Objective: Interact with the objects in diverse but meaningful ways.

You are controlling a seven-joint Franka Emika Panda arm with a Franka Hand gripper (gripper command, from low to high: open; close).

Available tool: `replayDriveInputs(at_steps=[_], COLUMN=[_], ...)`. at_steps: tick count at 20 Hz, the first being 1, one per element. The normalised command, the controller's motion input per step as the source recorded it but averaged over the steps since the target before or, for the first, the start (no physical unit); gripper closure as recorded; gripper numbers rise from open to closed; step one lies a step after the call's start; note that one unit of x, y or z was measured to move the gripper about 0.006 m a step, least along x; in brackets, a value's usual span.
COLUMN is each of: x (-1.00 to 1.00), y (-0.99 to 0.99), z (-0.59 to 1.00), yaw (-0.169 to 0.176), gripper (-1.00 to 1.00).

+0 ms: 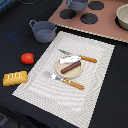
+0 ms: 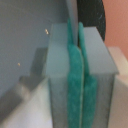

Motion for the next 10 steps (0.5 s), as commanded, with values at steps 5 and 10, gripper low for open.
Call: replayDriveInputs(at_steps=[5, 10], x=[-0.47, -0.50], y=[-0.31, -0.30], z=[-0.12, -0.14], yaw=[0.000, 0.000], gripper=[1.00, 1.00])
